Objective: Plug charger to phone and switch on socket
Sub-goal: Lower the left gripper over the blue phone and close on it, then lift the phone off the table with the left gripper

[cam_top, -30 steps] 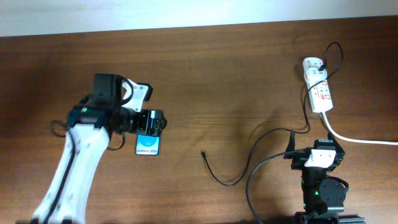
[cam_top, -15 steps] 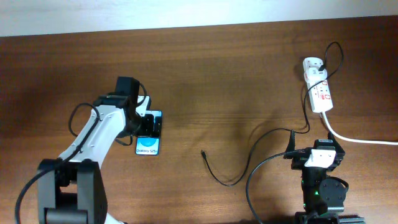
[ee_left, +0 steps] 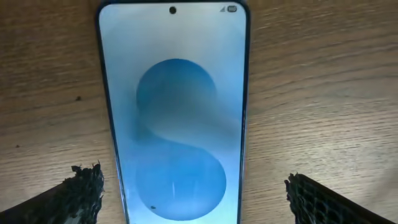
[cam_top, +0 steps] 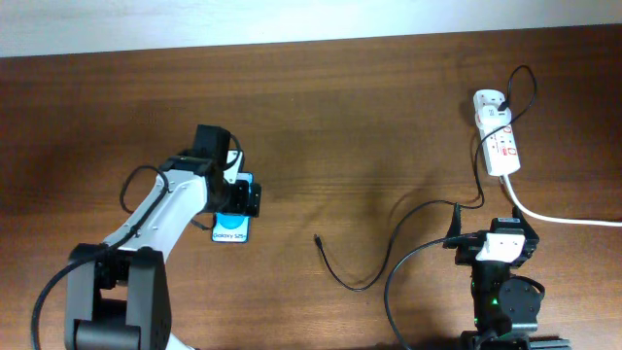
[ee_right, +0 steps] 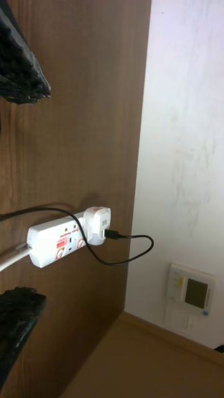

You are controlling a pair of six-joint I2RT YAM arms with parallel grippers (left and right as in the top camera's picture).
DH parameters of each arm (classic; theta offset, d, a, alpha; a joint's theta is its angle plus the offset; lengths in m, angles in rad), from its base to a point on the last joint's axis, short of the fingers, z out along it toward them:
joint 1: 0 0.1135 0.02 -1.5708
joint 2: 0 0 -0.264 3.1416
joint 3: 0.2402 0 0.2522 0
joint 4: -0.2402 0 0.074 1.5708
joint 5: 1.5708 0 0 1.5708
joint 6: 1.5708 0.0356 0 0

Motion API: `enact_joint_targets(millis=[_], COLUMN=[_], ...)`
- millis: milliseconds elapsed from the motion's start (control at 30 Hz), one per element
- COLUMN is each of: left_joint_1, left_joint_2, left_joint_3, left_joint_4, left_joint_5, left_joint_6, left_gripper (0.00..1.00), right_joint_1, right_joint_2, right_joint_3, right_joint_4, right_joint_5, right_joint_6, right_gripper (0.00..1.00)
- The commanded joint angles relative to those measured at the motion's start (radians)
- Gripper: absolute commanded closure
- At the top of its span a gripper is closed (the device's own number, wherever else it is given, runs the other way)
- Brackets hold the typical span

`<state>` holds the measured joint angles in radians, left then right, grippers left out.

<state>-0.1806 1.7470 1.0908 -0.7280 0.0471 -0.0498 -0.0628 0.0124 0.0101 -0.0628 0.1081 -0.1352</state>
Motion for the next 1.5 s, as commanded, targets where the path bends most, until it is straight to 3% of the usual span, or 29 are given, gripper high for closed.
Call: enact_joint_targets(millis=[0,1467], left_joint_1=[-0.001,-0.001], left_joint_2=[0.026,0.105], left_joint_3=[-0.009,-0.027], left_joint_4=[0.015,0.066], left_joint_5=[-0.011,-0.055], left_joint_6=[-0.01,-0.01], left_gripper=[0.01,0.0], right_joint_1=[0.006,0.006], right_joint_2=[0.0,0.0], right_joint_3=[-0.005,-0.005], right_joint_4=[-0.007,-0.008], right_joint_5=[0.016,0.016], right_joint_6=[-0.003,-0.003], right_gripper=[0.01,0.01])
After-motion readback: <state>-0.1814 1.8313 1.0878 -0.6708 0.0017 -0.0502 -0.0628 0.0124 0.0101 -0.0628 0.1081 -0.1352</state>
